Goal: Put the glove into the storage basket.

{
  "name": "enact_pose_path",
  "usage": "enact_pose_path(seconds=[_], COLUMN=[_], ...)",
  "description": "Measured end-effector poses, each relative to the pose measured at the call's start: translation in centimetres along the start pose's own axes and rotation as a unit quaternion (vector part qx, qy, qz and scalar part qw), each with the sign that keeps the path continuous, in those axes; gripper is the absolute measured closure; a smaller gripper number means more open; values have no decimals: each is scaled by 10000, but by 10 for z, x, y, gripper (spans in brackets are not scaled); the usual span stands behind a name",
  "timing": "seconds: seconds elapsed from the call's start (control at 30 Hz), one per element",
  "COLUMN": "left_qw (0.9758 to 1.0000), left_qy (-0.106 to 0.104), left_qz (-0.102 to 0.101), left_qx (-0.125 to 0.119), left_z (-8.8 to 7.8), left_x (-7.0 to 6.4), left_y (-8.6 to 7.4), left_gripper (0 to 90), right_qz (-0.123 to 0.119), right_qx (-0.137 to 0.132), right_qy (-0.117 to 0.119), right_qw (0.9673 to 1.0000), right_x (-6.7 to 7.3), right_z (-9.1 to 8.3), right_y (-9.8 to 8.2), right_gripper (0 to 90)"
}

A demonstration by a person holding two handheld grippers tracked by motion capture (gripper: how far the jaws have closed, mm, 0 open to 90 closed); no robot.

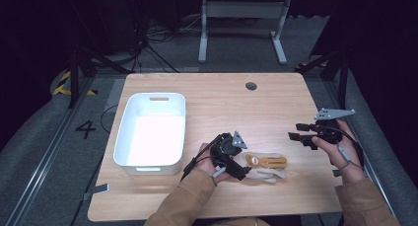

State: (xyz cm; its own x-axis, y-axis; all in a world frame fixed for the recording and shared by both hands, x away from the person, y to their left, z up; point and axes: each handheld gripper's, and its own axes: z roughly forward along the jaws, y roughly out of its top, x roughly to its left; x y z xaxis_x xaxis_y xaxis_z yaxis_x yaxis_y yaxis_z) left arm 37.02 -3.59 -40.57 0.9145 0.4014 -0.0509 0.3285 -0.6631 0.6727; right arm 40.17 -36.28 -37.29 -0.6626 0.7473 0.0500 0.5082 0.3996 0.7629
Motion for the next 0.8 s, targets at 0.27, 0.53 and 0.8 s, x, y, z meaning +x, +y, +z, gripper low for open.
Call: enact_pose_path(seconds=[0.27, 0.53, 0.8], left_qw=[9999, 9994, 9990], left_qy=[-138, -167, -206], left_qz=[21, 63, 73], left_qx=[98, 300, 379], left_z=[19, 35, 44], left_x=[2, 3, 4], left_y=[-3, -7, -11], left_gripper=[1, 0, 0], right_qz=[0, -18, -33], right_qx=[-8, 5, 32], right_qy=[2, 34, 37], right_qw=[10000, 10000, 10000], right_x=[1, 2, 3], right_z=[1, 3, 4], right_y=[0, 0, 0], right_gripper=[446, 446, 444])
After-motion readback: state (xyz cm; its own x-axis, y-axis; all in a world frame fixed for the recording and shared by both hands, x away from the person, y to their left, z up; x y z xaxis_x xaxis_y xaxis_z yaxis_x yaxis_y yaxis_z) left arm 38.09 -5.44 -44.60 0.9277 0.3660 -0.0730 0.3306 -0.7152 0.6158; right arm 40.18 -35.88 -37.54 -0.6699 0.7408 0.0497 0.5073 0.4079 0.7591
